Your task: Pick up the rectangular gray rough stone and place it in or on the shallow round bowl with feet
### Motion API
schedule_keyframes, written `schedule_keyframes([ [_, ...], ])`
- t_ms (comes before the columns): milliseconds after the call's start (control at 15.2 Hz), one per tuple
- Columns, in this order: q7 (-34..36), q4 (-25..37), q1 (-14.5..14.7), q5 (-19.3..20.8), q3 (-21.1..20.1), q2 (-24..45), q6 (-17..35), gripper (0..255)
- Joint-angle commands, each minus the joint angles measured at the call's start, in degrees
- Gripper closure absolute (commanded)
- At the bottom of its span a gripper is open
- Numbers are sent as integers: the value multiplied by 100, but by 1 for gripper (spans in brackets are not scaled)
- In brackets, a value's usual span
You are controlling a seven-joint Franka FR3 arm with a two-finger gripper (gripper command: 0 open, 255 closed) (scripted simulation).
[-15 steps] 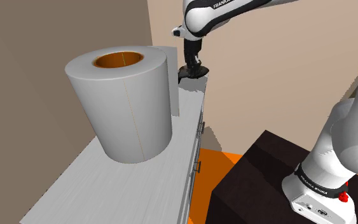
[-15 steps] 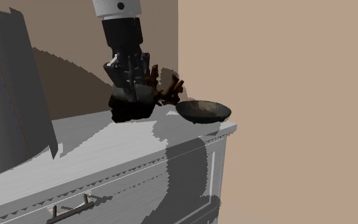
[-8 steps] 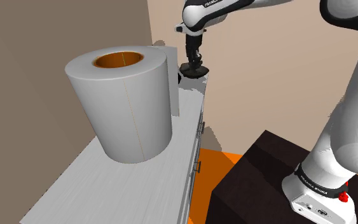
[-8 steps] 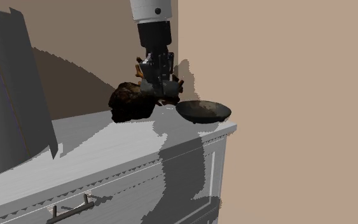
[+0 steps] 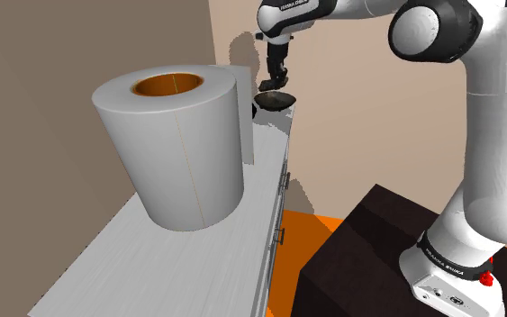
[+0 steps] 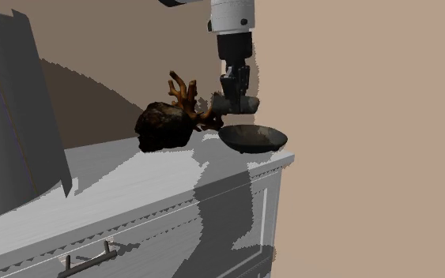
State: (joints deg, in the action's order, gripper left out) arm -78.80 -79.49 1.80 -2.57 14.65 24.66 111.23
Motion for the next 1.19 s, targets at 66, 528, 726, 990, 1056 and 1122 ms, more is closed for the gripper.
schedule_keyframes([
  [66,-306,1202,-366,-218,5,768,-431,255],
  [528,-398,1220,-480,-289,-17,1071,-146,255],
  [726,-399,1001,-464,-293,-21,1079,80,255],
  [990,-401,791,-451,-301,-28,1104,312,255],
  [1056,-401,793,-451,-301,-28,1105,312,255],
  [1122,-401,793,-451,-301,-28,1105,312,255],
])
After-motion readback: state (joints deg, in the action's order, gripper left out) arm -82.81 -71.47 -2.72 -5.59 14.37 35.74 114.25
